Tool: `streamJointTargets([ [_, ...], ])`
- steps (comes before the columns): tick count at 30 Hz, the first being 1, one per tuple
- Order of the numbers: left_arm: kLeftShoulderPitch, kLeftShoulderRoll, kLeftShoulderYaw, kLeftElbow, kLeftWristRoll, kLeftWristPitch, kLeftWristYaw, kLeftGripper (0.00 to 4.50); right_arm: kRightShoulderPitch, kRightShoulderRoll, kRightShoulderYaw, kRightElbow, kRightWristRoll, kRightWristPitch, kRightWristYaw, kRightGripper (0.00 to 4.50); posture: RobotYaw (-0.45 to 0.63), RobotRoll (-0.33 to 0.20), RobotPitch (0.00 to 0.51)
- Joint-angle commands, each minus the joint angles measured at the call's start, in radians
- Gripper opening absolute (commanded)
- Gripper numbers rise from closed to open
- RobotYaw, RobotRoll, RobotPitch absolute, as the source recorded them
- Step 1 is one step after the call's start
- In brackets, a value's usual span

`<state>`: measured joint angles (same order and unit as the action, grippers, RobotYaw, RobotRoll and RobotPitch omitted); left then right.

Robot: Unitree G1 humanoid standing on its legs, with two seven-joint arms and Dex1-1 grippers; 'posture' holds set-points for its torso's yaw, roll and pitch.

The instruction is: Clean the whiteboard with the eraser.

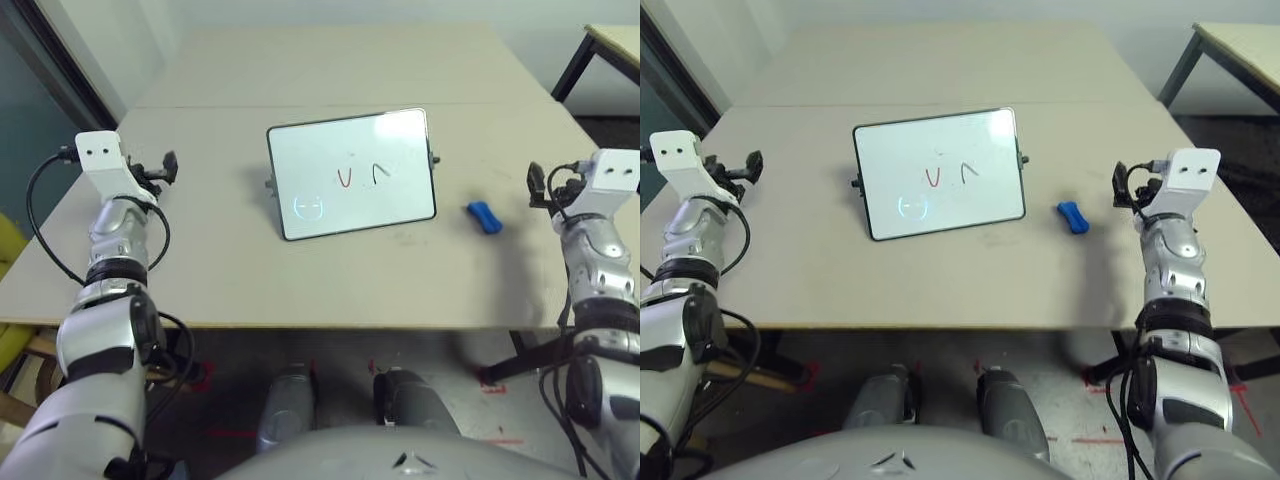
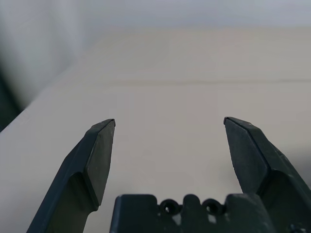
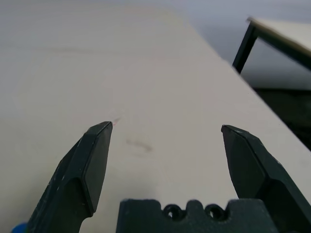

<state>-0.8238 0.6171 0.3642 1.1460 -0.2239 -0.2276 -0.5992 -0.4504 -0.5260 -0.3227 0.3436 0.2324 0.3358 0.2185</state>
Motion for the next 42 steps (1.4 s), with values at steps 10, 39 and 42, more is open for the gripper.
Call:
streamJointTargets([
  [10,0.041,0.101,-0.109,-0.209,-0.061,0.293,-0.605,4.50,-0.123,-0.198,0.108,-0.282,0.178,0.804,0.204,4.47,0.12,0.000,0.050],
  [39,0.206,0.129,-0.247,-0.659,-0.155,0.611,-0.860,4.50,-0.265,-0.169,0.439,0.195,-0.044,0.610,0.439,4.47,0.17,0.000,0.055],
  [42,0.202,0.124,-0.248,-0.658,-0.155,0.609,-0.857,4.50,-0.275,-0.162,0.443,0.228,-0.062,0.598,0.453,4.47,0.17,0.000,0.056],
])
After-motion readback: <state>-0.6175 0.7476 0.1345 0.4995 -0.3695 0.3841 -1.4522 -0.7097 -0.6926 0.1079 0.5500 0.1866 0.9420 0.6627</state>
